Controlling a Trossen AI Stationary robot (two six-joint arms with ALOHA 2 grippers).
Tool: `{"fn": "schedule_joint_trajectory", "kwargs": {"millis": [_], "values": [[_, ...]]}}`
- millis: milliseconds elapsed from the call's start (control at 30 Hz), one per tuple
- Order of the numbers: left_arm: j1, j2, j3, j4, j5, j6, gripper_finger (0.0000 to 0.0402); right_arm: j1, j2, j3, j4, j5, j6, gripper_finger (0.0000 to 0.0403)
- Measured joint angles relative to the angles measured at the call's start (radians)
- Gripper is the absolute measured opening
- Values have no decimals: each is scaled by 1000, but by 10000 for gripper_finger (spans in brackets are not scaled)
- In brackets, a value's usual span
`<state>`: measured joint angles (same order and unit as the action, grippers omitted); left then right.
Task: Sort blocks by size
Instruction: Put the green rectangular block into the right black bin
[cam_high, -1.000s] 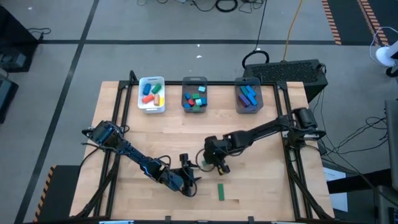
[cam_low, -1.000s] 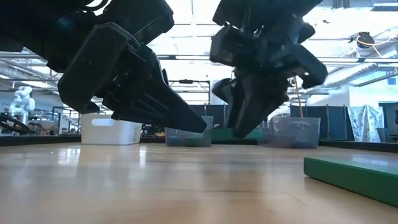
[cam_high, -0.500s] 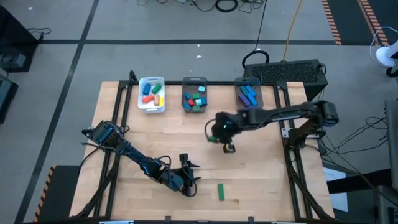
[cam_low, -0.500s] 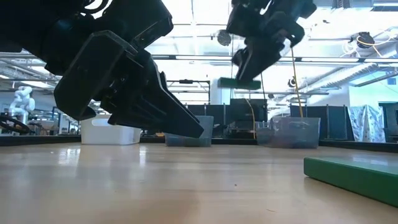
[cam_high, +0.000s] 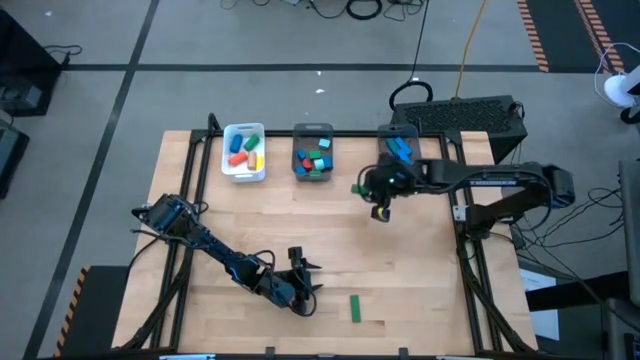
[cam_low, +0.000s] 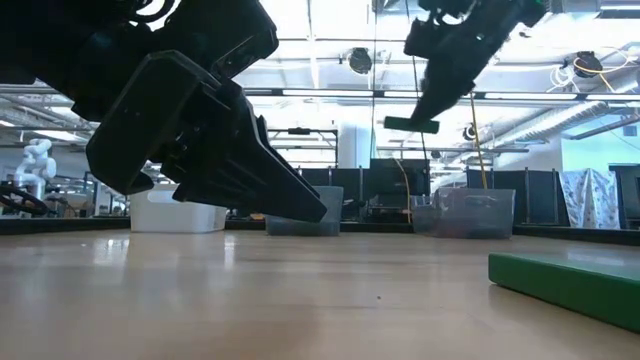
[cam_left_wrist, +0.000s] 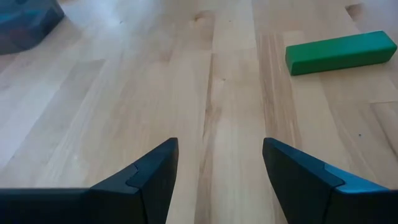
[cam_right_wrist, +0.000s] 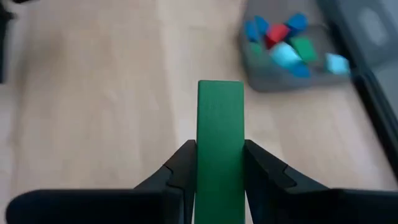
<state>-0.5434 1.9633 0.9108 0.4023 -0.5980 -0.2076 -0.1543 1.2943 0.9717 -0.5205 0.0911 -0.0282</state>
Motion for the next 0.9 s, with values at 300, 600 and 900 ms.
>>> {"fn": "schedule_joint_trajectory", "kwargs": {"millis": [300, 600, 900], "values": [[0, 0, 0, 5, 0, -1, 238, -116, -109, -120, 64, 113, 73, 86], [12, 0, 0, 47, 25, -76, 229, -311, -130, -201, 143, 146, 104, 86], [23, 0, 0, 89, 44, -75, 185, -511, -121, -275, 228, 54, 125, 86]]}}
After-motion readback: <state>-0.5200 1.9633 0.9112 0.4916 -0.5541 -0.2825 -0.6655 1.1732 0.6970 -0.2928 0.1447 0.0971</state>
